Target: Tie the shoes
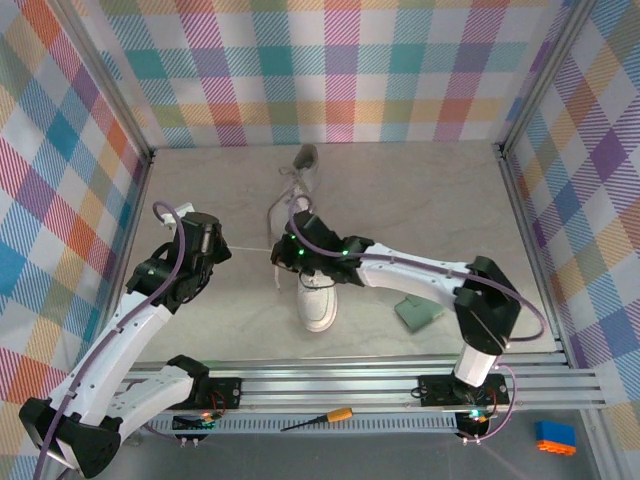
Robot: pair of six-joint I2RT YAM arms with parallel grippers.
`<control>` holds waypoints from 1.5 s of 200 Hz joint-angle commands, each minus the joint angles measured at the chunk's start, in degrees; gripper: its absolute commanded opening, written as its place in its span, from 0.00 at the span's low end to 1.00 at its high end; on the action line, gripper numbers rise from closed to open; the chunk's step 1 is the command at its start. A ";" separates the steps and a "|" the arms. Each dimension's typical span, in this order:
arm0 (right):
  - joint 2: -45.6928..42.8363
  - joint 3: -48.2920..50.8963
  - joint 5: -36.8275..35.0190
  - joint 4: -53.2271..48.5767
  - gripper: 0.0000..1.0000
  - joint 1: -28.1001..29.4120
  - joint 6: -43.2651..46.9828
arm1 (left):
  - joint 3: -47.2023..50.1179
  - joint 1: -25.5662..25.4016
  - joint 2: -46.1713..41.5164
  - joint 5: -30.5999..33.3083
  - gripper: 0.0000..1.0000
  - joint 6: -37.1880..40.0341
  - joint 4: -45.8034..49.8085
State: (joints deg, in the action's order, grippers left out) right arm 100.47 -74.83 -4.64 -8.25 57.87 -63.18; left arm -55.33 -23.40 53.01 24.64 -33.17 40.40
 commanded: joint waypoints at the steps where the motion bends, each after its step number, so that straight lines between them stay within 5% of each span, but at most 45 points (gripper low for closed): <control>1: 2.50 0.71 -4.28 0.58 0.09 0.20 1.63 | 0.46 0.63 -0.63 -1.18 0.00 1.02 0.29; 19: 1.46 -0.43 -6.06 -0.80 0.40 0.36 4.48 | 0.56 0.66 -0.64 -1.35 0.00 1.09 0.55; 49: -5.60 1.45 -6.85 -2.39 0.50 0.32 11.40 | 1.55 0.62 -0.85 -3.28 0.00 1.39 -0.97; 105: -18.45 13.17 -20.05 -13.10 0.47 -0.63 24.97 | 4.44 -1.66 -0.69 -11.90 0.00 5.88 -8.28; 142: -15.97 17.88 -0.19 -9.24 0.38 -8.12 27.64 | 4.87 -6.18 -2.64 -9.76 0.00 7.49 -9.54; 195: -10.47 21.68 16.74 2.77 0.34 -15.50 23.04 | 4.71 -7.19 -2.56 -8.74 0.00 7.63 -9.03; 271: -5.63 22.48 19.41 7.00 0.36 -15.86 20.73 | 4.62 -7.71 -2.50 -8.13 0.00 7.60 -8.55; 300: -4.27 22.09 18.84 6.67 0.29 -15.94 20.11 | 4.71 -7.89 -2.98 -7.56 0.00 7.51 -8.12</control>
State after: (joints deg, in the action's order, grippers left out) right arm 95.09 -52.47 13.19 -2.68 42.15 -41.82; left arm -50.78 -30.55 51.03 15.77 -26.09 32.60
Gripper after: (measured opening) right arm 0.327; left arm 0.054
